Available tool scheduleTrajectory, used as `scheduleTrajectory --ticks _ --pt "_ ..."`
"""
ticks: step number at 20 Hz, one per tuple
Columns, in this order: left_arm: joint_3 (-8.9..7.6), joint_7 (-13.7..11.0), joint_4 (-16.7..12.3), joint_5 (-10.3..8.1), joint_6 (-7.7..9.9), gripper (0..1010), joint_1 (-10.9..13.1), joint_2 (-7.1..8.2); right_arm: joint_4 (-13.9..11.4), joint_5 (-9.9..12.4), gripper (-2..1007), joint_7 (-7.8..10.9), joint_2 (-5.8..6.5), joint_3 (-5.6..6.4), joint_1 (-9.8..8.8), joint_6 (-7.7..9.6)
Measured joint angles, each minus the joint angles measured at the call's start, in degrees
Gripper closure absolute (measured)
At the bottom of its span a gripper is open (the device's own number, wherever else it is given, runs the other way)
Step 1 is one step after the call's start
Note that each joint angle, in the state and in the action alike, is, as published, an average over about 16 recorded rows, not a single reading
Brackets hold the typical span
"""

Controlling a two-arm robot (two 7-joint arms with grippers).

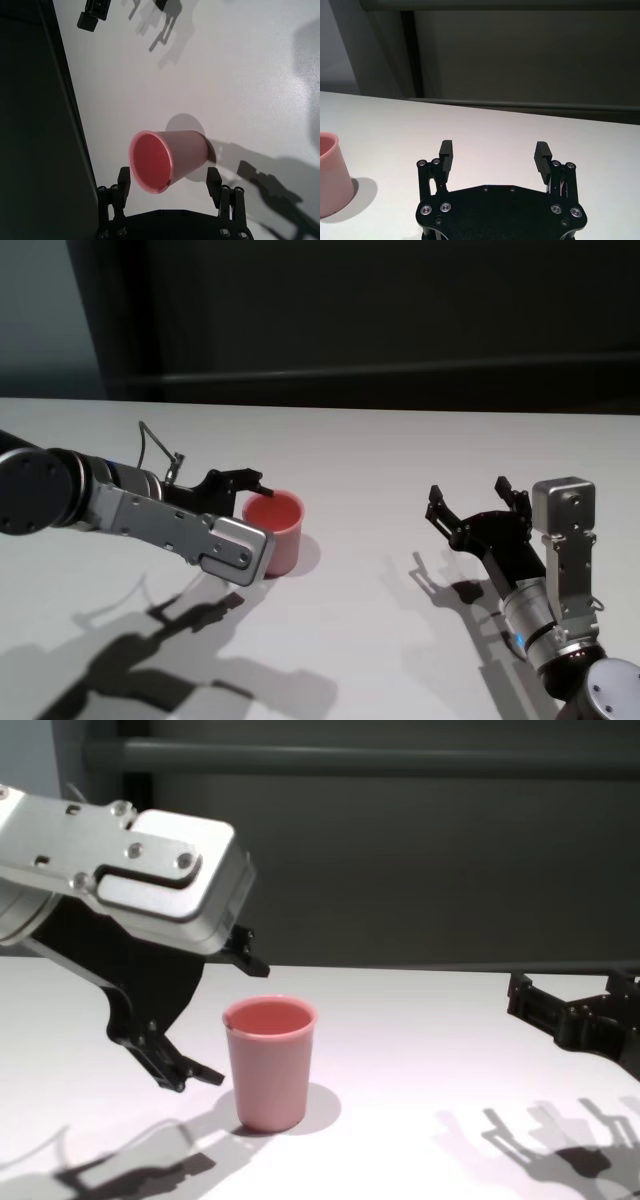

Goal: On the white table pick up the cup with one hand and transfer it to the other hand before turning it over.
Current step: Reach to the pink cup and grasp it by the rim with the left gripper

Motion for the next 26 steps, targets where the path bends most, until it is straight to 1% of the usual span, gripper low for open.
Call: scheduleTrajectory --ticks 6,14,20,26 --pt "3.06 -2.1 3.6 1.16 -1.65 9 -3.3 -2.04 0.0 0.0 3 0.00 0.00 0.00 0.00 0.00" --pt "6.37 -4.2 9.0 1.58 -3.86 9 -7.0 -4.83 0.0 0.0 3 0.00 0.00 0.00 0.00 0.00" --pt "8.23 -5.0 12.7 1.65 -5.12 11 -9.3 -6.51 0.0 0.0 3 0.00 0.00 0.00 0.00 0.00" --pt "9.46 -4.8 14.7 1.61 -5.83 55 -10.5 -7.21 0.0 0.0 3 0.00 0.00 0.00 0.00 0.00"
